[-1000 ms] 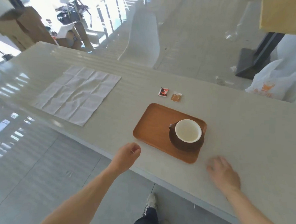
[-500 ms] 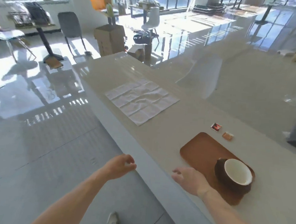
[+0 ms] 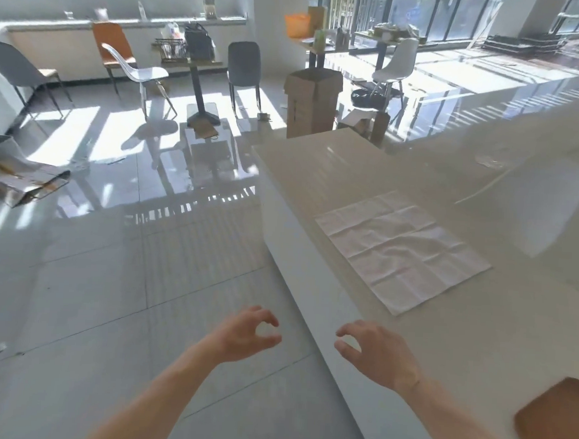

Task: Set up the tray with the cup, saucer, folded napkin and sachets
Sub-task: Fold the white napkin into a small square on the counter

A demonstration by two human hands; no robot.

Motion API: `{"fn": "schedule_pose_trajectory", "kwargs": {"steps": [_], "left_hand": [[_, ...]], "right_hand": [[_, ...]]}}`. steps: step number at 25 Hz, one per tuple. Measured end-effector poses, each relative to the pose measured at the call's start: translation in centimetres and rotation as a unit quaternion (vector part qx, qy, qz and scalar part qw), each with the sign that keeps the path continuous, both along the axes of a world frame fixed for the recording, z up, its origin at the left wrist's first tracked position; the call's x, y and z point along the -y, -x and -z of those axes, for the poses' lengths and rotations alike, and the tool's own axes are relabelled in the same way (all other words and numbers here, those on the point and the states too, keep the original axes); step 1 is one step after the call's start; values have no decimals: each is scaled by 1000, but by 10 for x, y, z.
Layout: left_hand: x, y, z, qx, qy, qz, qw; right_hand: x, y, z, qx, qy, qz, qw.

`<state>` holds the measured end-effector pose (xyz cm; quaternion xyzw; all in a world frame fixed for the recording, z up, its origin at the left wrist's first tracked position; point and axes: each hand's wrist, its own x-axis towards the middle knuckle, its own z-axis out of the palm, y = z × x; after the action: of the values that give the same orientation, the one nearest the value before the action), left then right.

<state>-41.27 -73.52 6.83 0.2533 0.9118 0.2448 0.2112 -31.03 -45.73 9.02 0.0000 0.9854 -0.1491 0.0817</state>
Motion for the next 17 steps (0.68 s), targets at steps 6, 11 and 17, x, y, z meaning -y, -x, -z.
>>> {"fn": "schedule_pose_trajectory", "kwargs": {"steps": [6,11,17], "left_hand": [[5,89,-19,-42,-19,37,998],[-44,169,-14,-40,-10,84,996],[-139,255,-4,3,7,146,989]], "right_hand": [[-3,70,-7,-55,-6,14,998],[-43,128,8,-48,-9,58,997],[-117,180,17,-29,3,146,989]]}}
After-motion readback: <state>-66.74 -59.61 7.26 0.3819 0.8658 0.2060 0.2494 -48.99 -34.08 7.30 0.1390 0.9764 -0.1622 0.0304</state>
